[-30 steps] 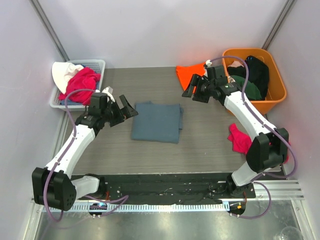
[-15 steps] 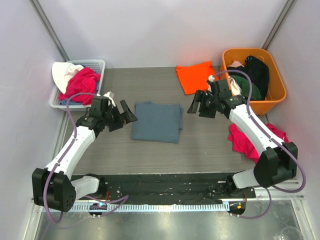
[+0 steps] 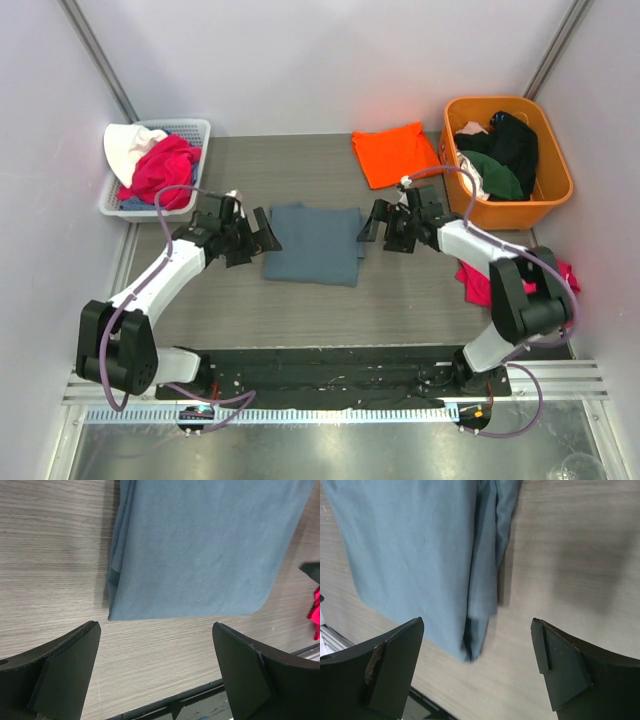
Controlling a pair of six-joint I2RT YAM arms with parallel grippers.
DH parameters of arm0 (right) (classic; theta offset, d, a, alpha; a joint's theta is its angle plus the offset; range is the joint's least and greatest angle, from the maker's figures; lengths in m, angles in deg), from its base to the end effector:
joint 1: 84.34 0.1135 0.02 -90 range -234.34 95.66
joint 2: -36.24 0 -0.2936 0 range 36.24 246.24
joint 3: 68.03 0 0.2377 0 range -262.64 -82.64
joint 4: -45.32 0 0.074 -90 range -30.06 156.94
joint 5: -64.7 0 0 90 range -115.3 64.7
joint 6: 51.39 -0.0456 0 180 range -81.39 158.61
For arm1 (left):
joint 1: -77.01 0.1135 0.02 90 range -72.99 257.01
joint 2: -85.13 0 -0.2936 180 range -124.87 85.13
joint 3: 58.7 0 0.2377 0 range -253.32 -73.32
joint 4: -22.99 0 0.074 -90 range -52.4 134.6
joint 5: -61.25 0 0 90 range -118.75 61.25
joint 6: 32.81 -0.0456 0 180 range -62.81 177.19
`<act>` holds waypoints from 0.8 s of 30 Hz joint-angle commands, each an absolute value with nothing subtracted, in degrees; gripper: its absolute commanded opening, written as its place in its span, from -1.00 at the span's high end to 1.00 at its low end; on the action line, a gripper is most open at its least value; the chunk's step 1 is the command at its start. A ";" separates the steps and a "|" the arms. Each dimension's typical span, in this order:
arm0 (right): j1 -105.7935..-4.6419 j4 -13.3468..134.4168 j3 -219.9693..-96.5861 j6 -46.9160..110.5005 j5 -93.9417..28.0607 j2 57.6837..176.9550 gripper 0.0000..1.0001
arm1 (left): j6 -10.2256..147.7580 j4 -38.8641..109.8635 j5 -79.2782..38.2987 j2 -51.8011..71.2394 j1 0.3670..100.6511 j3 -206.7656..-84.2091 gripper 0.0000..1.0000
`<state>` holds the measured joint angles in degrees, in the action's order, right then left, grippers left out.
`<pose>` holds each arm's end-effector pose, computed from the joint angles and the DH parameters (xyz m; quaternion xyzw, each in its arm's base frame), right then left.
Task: Fold and stack the t-shirts
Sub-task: Neatly place the folded tshirt to the corner
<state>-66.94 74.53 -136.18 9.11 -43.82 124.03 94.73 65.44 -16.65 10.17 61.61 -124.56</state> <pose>0.2912 0.1064 0.2387 0.0412 0.9248 0.2762 0.2583 0.2407 -0.0762 0.2666 -0.1462 0.9282 -0.2350 0.2488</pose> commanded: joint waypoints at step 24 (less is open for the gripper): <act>-67.21 55.55 -143.20 4.15 -53.77 148.47 -0.99 | 91.55 64.06 -19.17 6.64 60.75 -128.95 -0.99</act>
<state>-67.55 54.62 -144.82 4.17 -53.79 146.02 92.54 65.22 -18.71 6.60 60.91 -127.32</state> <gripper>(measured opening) 0.996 0.996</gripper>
